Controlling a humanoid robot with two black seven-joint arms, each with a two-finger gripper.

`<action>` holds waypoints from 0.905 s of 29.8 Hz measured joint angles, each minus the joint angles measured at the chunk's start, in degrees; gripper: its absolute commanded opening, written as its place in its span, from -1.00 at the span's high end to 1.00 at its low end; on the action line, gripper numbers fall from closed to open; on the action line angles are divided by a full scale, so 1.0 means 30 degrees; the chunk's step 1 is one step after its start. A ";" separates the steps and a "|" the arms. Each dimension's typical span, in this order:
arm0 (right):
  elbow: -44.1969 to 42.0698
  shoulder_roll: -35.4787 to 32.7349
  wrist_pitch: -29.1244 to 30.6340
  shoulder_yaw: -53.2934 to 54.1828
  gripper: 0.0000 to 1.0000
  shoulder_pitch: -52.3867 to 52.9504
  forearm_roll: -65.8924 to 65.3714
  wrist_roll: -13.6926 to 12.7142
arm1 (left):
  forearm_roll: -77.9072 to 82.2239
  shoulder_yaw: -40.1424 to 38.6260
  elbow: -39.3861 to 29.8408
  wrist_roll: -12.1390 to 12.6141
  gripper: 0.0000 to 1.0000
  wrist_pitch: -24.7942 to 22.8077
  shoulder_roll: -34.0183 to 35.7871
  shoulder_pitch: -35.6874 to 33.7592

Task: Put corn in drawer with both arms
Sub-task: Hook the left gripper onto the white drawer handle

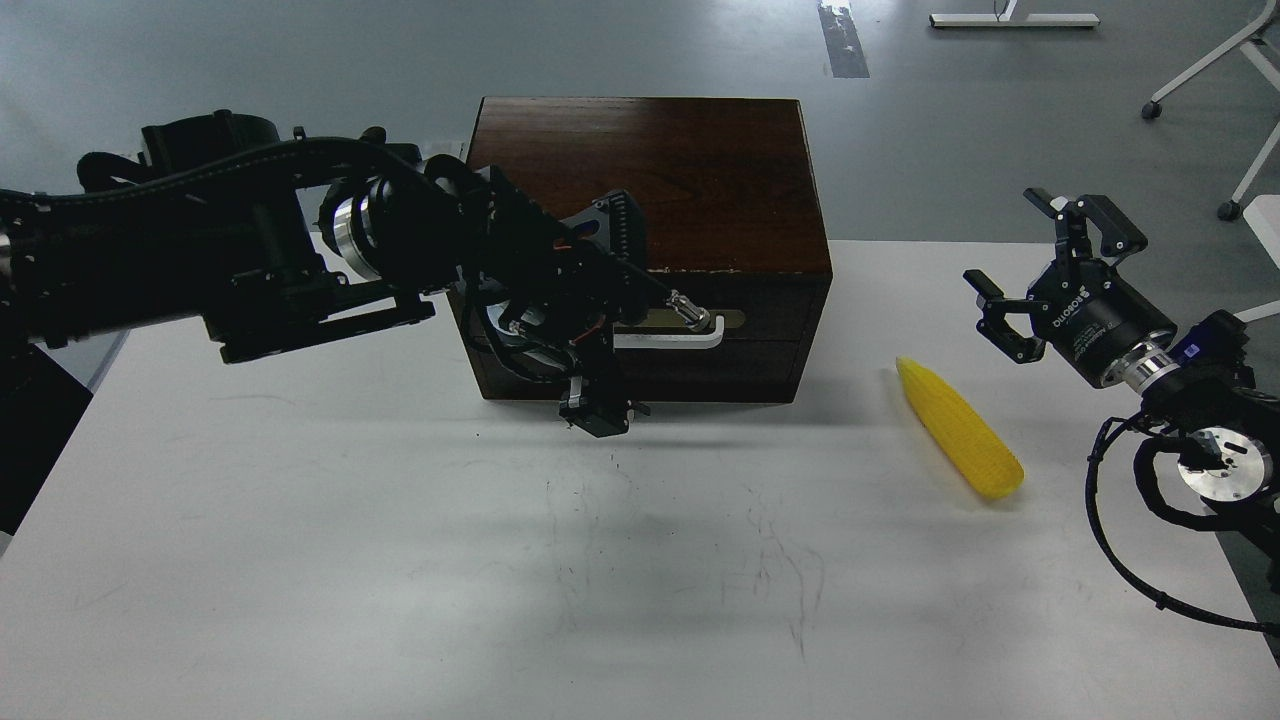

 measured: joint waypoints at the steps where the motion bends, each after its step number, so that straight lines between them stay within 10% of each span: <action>1: 0.0000 0.0000 0.0000 0.0002 -1.00 -0.0015 0.0000 0.0000 | 0.0012 0.0020 0.0089 0.0000 -0.96 0.0000 -0.0027 0.0000; 27: 0.0030 -0.0059 0.0001 0.0096 -1.00 -0.0434 0.0000 0.0000 | 0.0090 0.0633 0.0627 0.0000 -0.96 0.0000 -0.0957 0.0129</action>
